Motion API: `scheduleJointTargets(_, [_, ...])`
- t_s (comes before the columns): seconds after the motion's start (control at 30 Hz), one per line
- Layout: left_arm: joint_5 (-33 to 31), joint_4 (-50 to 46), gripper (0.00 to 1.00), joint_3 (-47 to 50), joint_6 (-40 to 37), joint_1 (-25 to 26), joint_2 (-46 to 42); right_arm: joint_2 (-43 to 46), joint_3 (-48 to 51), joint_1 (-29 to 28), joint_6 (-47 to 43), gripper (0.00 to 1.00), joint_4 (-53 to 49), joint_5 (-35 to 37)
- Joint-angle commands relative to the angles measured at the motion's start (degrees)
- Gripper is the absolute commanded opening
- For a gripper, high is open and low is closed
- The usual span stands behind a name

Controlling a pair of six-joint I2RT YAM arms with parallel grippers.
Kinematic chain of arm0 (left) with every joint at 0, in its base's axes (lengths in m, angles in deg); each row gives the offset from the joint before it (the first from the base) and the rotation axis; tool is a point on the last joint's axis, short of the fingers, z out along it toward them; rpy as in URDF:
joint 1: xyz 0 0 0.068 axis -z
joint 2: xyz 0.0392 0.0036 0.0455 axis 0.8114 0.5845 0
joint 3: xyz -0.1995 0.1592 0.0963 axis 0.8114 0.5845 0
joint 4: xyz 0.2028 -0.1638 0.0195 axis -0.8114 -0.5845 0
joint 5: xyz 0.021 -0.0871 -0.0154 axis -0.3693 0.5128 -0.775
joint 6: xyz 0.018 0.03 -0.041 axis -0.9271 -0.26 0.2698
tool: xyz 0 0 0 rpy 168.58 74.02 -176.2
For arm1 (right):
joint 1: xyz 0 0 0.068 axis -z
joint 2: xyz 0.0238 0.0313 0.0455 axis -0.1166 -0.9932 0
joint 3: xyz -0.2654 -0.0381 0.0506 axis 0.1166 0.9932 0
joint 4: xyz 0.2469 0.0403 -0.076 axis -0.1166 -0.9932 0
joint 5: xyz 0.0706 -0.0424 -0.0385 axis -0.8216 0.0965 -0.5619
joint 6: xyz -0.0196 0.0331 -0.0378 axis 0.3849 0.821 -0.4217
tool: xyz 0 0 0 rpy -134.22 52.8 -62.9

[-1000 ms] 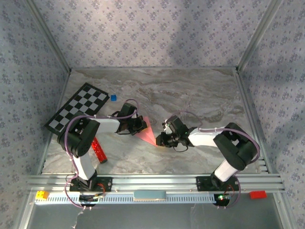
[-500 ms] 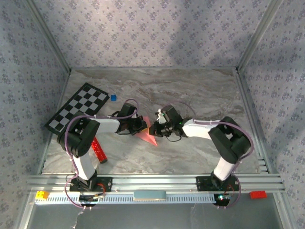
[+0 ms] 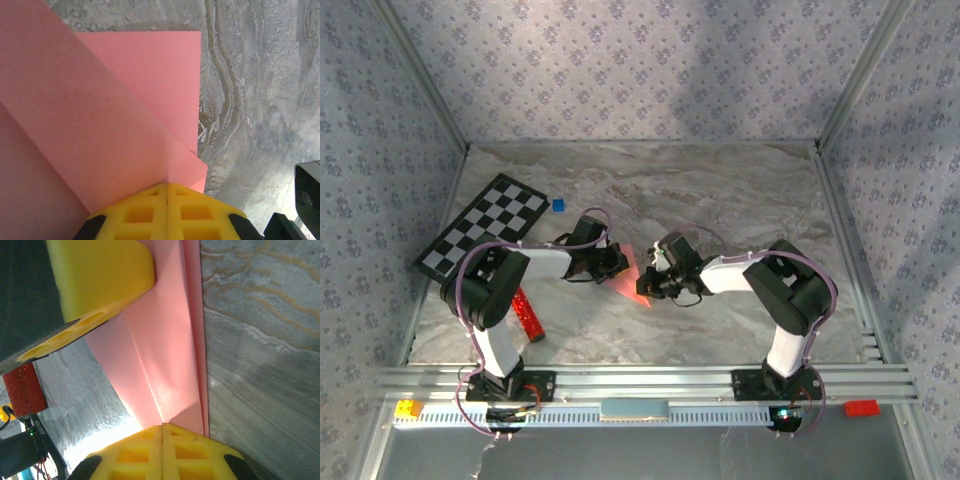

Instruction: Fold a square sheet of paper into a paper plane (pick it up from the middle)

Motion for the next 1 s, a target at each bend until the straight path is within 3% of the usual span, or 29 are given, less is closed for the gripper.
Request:
scheduleJointTargets(0.0, [-2.3, -2.4, 0.0, 1.2, -0.6, -0.5, 1.8, 0.0, 2.9, -1.2, 1.3, 0.07, -2.2, 0.0])
scheduleJointTargets(0.7, [-2.7, -2.5, 0.0, 2.0, 0.2, -1.1, 1.7, 9.3, 11.8, -3.4, -0.6, 0.06, -7.0, 3.6])
scheduleJointTargets(0.97, [-2.5, -2.5, 0.0, 2.0, 0.1, -1.1, 1.6, 14.7, 10.6, -3.3, -1.1, 0.06, -8.1, 3.6])
